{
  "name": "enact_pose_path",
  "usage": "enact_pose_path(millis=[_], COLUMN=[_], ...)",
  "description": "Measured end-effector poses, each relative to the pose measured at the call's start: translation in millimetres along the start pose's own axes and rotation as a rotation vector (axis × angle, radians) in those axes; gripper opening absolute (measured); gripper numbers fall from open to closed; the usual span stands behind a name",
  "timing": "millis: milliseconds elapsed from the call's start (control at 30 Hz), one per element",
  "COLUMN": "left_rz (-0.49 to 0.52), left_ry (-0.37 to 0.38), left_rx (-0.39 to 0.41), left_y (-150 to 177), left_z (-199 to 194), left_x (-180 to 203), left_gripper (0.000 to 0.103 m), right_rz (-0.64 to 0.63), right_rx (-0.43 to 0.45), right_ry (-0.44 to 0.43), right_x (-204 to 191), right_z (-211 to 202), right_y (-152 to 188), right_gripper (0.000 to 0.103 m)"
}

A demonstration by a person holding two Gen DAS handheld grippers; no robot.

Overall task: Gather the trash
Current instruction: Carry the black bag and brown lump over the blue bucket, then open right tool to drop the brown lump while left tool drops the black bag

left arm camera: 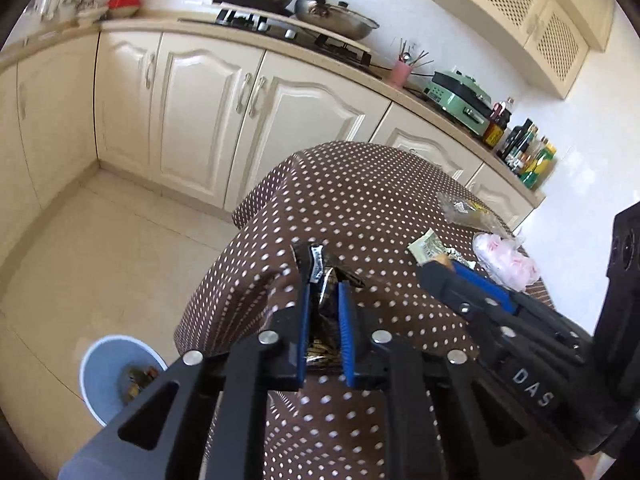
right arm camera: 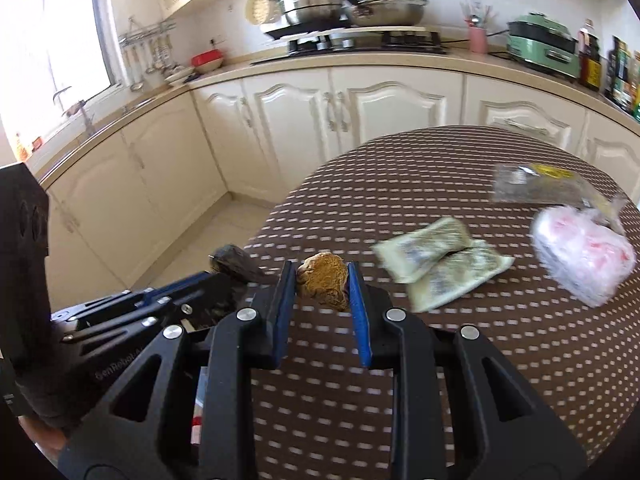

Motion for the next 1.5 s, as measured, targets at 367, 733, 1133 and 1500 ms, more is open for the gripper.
enact_pose_path(millis=[367, 733, 1133, 1500], left_rz=[-0.135, -0.353, -0.497, -0.519], left_ry=[-0.032, -0.243, -0.343, -0.37], left_rx=[0.098, 0.11, 0.067, -0.007], left_y=[12.2, 50.1, 83.8, 94.7], left_z=[-52.3, -100.1, -100.9, -67.9], left_x=[-68.8, -199.5, -287.1, -307.7], left_gripper=[0.012, 0.012, 0.012, 0.013], right_rz=[-0.085, -0.214, -0.263, -0.258], right_rx=[-0.02, -0.138, -0.253, -0.29], right_ry=[-0.098, -0.289, -0.349, -0.279], right_x=[-73.2, -201.5, -268.6, -259.8], right_z=[13.6, 64.1, 135.2, 154.1], right_y=[0.8, 34.7, 76.1, 88.5], right_gripper=[0.027, 0.026, 0.047, 0.05])
Point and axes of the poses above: each gripper's, at about its wrist camera, not at the fingertips, and z roughly the way its jaws point, x to its right, y to its underside, the point moved 3 cm from there along z, roughly the way its jaws point, and after that the axes turned 12 degrees about y, right-handed, at the moved point
